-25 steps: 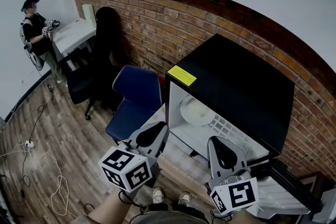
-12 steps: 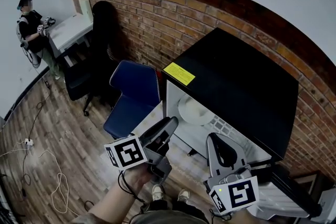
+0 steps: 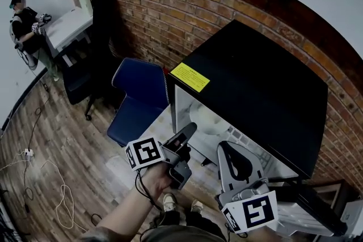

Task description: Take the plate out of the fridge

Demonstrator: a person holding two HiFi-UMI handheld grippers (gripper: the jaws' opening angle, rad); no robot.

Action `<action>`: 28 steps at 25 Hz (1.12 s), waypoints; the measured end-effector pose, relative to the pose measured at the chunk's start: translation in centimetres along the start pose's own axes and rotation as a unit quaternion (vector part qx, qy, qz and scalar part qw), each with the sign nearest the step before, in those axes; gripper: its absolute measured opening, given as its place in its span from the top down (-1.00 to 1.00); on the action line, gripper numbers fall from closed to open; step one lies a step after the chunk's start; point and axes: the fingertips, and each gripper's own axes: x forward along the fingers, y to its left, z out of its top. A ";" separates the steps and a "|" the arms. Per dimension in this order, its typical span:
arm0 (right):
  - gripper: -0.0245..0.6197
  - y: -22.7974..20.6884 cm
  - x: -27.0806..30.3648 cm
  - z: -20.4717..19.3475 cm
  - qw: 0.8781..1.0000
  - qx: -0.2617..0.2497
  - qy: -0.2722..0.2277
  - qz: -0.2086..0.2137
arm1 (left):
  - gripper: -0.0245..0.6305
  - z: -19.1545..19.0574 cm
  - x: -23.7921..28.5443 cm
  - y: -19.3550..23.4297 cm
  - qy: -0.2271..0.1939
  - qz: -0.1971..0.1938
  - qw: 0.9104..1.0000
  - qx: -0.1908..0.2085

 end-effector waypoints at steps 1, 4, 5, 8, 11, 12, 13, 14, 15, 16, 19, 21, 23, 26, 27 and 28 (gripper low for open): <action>0.83 0.0 0.1 0.0 1.000 0.000 0.001 0.001 | 0.35 -0.2 0.3 0.7 0.004 0.004 1.000 -0.009; 0.83 -0.1 0.5 -0.3 1.000 -0.001 0.003 0.002 | 0.35 -0.8 1.1 2.8 0.011 0.016 0.998 -0.061; 0.83 -0.2 0.6 -0.3 1.000 -0.002 0.005 0.002 | 0.35 -1.0 1.4 3.4 0.013 0.020 0.997 -0.076; 0.83 -0.5 0.7 -0.7 1.000 -0.006 0.011 0.001 | 0.35 -1.8 2.1 5.0 0.017 0.032 0.994 -0.100; 0.82 -0.8 0.9 -1.4 1.000 -0.001 0.018 0.000 | 0.35 -2.3 2.9 5.9 0.023 0.036 0.993 -0.110; 0.83 -0.9 1.0 -1.6 1.000 0.002 0.019 0.000 | 0.35 -2.4 3.1 6.1 0.025 0.038 0.993 -0.111; 0.82 -0.9 1.1 -1.7 1.000 0.004 0.021 0.000 | 0.35 -2.5 3.3 6.3 0.026 0.039 0.992 -0.113; 0.83 -0.9 1.2 -1.8 1.000 0.005 0.022 0.000 | 0.36 -2.5 3.5 6.5 0.027 0.039 0.992 -0.116; 0.83 -0.9 1.3 -1.9 1.000 0.006 0.024 0.001 | 0.36 -2.6 3.6 6.6 0.027 0.038 0.992 -0.120; 0.83 -0.9 1.4 -2.1 1.000 0.006 0.025 0.001 | 0.36 -2.5 3.8 6.6 0.027 0.036 0.991 -0.123; 0.83 -1.2 1.6 -2.5 1.000 0.006 0.030 0.003 | 0.39 -2.6 4.4 6.7 0.029 0.031 0.991 -0.126; 0.83 -1.5 1.6 -2.8 0.999 0.006 0.032 0.001 | 0.42 -2.8 4.8 6.8 0.032 0.032 0.990 -0.130; 0.83 -1.6 1.5 -2.9 0.999 0.006 0.033 0.000 | 0.45 -2.9 5.0 6.7 0.033 0.034 0.990 -0.134; 0.83 -1.7 1.5 -3.0 0.999 0.008 0.034 -0.001 | 0.62 -2.6 5.0 6.2 0.029 0.037 0.990 -0.134; 0.83 -1.7 1.5 -3.0 0.999 0.008 0.034 -0.001 | 0.69 -2.5 5.1 6.1 0.027 0.040 0.990 -0.136; 0.83 -1.7 1.5 -3.1 0.999 0.009 0.035 -0.001 | 0.71 -2.5 5.1 6.1 0.026 0.042 0.989 -0.138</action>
